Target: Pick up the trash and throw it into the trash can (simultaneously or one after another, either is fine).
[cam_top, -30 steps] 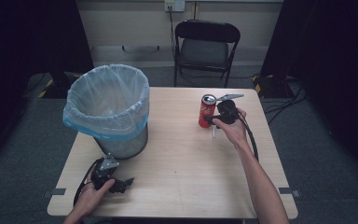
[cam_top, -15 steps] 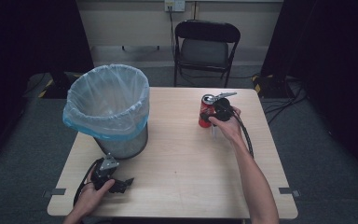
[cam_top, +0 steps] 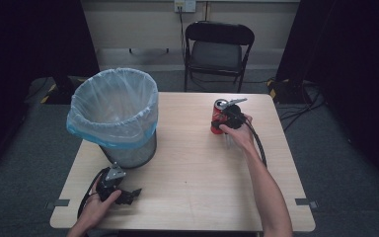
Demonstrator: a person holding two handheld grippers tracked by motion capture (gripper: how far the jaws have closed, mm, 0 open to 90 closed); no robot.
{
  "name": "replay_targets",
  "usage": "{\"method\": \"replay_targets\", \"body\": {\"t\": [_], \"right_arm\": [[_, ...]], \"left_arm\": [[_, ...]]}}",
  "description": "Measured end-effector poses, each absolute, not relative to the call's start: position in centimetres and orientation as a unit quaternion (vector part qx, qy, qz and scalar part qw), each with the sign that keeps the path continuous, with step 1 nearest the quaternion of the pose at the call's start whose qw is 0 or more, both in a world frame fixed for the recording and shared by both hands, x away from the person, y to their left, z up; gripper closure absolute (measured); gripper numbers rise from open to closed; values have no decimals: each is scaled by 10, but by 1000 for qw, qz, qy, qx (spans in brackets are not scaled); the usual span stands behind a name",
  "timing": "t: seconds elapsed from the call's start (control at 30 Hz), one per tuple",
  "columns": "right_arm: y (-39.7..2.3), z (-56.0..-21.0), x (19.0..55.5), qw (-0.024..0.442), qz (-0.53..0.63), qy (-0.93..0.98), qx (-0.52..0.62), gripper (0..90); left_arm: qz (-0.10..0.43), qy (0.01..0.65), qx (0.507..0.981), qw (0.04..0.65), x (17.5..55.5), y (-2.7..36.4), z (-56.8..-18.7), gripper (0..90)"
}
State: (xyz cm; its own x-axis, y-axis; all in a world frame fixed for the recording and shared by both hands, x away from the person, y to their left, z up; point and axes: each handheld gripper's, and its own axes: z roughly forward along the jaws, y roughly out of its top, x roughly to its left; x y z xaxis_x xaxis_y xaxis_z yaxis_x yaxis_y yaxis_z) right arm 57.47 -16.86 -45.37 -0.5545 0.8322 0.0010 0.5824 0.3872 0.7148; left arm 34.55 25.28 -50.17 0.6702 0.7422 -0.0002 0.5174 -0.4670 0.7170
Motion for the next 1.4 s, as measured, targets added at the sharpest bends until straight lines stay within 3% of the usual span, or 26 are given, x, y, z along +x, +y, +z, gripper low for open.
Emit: {"method": "replay_targets", "body": {"t": [0.13, 0.7, 1.4], "right_arm": [[-168, -456, 575, 185, 337, 814, 436, 341], [-171, -446, 570, 180, 347, 811, 435, 347], [-161, -414, 517, 138, 408, 800, 417, 349]], "left_arm": [[158, 374, 842, 356, 345, 253, -502, 18], [158, 374, 842, 356, 345, 253, -502, 18], [158, 375, 841, 357, 345, 253, -502, 18]]}}
